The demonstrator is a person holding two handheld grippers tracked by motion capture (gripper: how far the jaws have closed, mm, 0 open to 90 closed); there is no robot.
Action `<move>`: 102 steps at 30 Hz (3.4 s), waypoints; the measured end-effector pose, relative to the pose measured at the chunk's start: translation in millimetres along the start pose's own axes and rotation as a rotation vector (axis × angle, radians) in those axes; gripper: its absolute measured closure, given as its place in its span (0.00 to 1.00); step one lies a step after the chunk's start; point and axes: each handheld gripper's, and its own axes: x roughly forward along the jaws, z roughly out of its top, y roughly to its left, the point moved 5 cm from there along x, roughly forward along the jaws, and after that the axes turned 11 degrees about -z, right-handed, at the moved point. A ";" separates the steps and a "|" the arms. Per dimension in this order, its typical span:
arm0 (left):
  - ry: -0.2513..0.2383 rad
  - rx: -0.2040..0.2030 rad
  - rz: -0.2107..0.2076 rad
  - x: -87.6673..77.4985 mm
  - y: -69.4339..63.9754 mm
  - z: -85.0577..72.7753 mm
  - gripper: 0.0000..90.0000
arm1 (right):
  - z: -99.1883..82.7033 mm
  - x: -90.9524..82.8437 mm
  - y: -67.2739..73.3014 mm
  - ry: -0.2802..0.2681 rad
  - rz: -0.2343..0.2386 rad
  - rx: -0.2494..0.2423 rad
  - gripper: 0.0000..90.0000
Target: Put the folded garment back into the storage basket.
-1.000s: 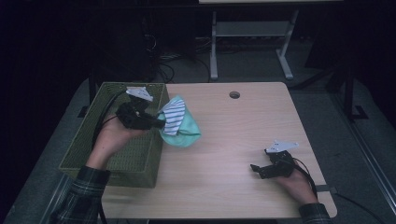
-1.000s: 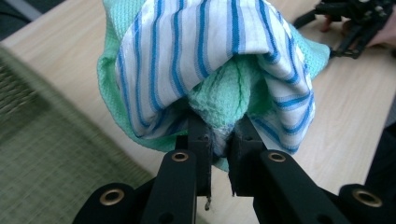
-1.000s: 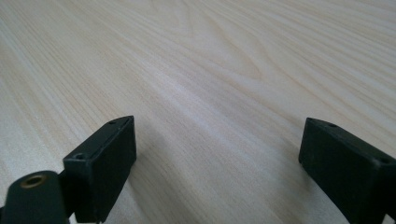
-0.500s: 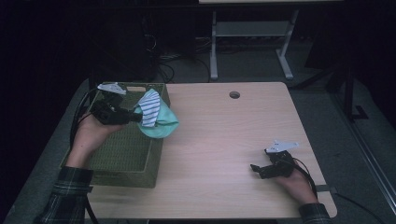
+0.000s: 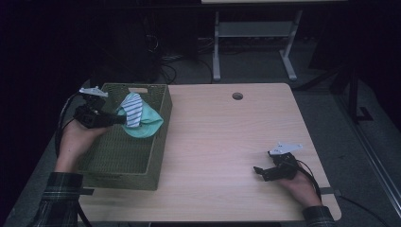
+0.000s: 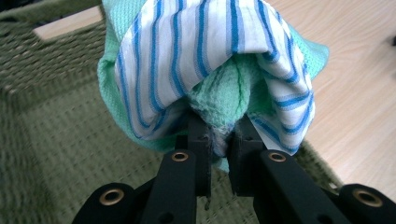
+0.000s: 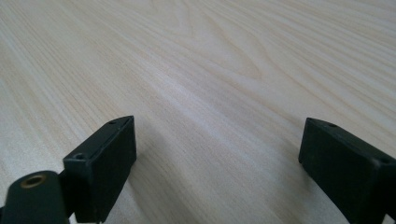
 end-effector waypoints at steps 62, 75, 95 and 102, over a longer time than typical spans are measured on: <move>-0.037 -0.052 0.007 52.1 -5.3 -30.8 0.17 | 0.0 0.0 0.0 0.000 0.000 0.000 0.12; -0.140 0.094 -0.090 78.2 -97.0 14.9 0.16 | 0.0 0.0 0.0 0.000 0.000 0.000 0.12; -0.018 0.233 -0.220 194.7 -177.7 -6.4 0.15 | 0.0 0.0 0.1 0.000 0.000 0.000 0.12; 0.040 0.254 -0.215 221.8 -175.7 -23.3 0.15 | -0.1 -0.1 0.1 0.001 0.000 0.001 0.12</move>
